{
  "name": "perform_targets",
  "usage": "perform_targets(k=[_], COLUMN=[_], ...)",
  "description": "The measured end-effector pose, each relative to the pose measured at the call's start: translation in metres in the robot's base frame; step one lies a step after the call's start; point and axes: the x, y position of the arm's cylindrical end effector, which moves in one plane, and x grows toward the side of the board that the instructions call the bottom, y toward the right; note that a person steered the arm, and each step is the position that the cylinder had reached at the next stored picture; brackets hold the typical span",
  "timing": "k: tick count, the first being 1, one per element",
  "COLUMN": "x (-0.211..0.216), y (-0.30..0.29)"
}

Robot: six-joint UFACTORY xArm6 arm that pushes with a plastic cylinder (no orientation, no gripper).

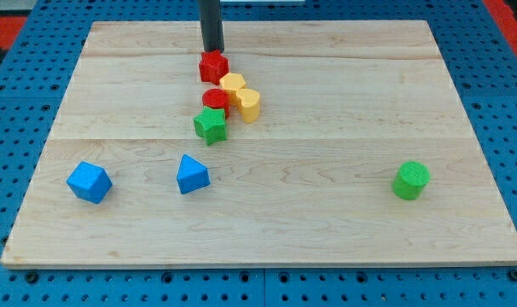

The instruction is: Slide red star close to red circle

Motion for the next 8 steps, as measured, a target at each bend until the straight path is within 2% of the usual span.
perform_targets(k=[1,4,5,6,8], x=[0.0,-0.017,0.016,0.02,0.041], y=[-0.018,0.045,0.017,-0.018,-0.013])
